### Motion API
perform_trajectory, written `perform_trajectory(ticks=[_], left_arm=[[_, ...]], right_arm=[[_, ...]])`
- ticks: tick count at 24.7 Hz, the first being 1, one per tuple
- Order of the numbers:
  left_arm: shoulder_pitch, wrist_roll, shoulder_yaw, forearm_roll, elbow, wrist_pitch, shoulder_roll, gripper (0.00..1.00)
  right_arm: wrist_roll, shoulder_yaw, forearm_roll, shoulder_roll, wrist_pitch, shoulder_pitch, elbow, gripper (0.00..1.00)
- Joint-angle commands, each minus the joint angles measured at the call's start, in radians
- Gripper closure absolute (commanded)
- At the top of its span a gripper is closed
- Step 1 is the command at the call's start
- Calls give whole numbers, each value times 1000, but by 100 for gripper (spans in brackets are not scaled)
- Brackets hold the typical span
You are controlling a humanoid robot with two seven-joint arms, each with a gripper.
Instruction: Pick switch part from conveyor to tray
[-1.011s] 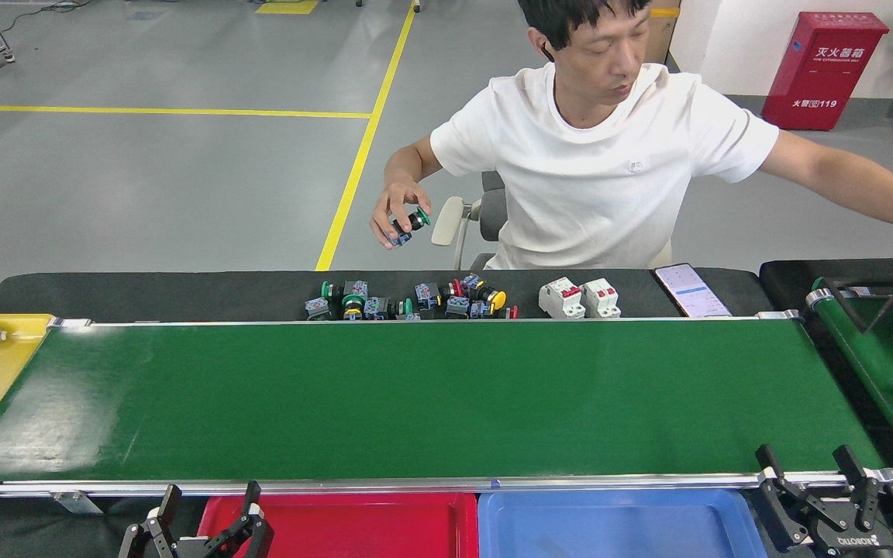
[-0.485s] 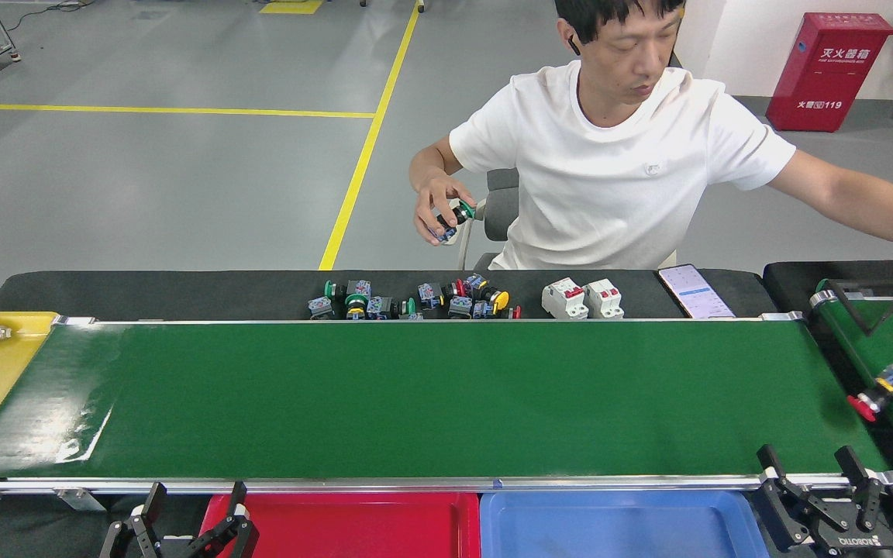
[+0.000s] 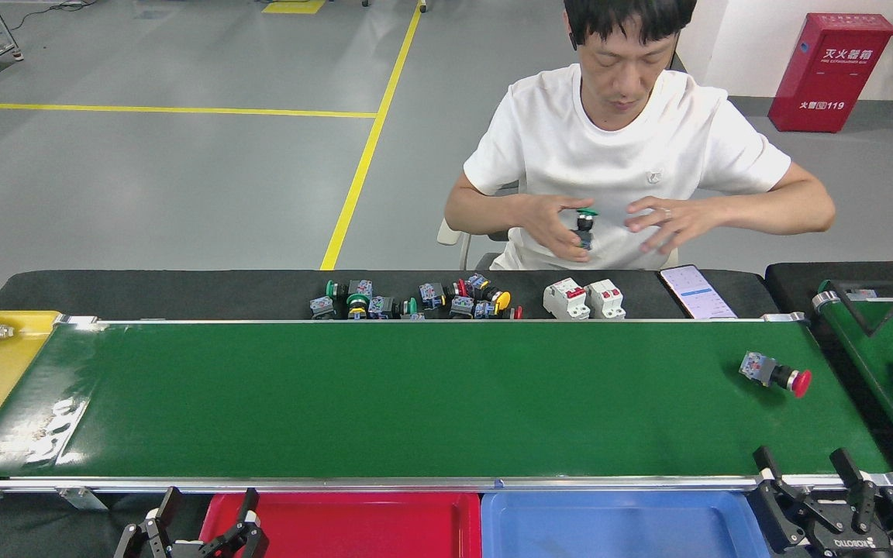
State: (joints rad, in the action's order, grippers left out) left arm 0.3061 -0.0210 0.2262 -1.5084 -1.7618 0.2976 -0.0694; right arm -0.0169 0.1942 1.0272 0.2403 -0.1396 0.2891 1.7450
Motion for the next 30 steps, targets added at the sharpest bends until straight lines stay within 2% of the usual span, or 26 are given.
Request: perform_trajectory(ticks=[1, 6, 17, 24, 30], left_arm=[[-9, -4, 1, 5, -13, -5, -3, 0], [-13, 52, 2, 2, -13, -20, 2, 0], [-13, 55, 2, 2, -13, -23, 16, 0], [-12, 55, -2, 2, -13, -15, 17, 0], [-10, 55, -13, 2, -13, -14, 17, 0]], right_arm=[[48, 5, 7, 4, 31, -18, -2, 1], [109, -7, 77, 4, 104, -117, -70, 1], [164, -130, 94, 4, 115, -330, -286, 1], [163, -223, 97, 2, 207, -435, -391, 1], [163, -291, 99, -36, 261, -530, -487, 6]])
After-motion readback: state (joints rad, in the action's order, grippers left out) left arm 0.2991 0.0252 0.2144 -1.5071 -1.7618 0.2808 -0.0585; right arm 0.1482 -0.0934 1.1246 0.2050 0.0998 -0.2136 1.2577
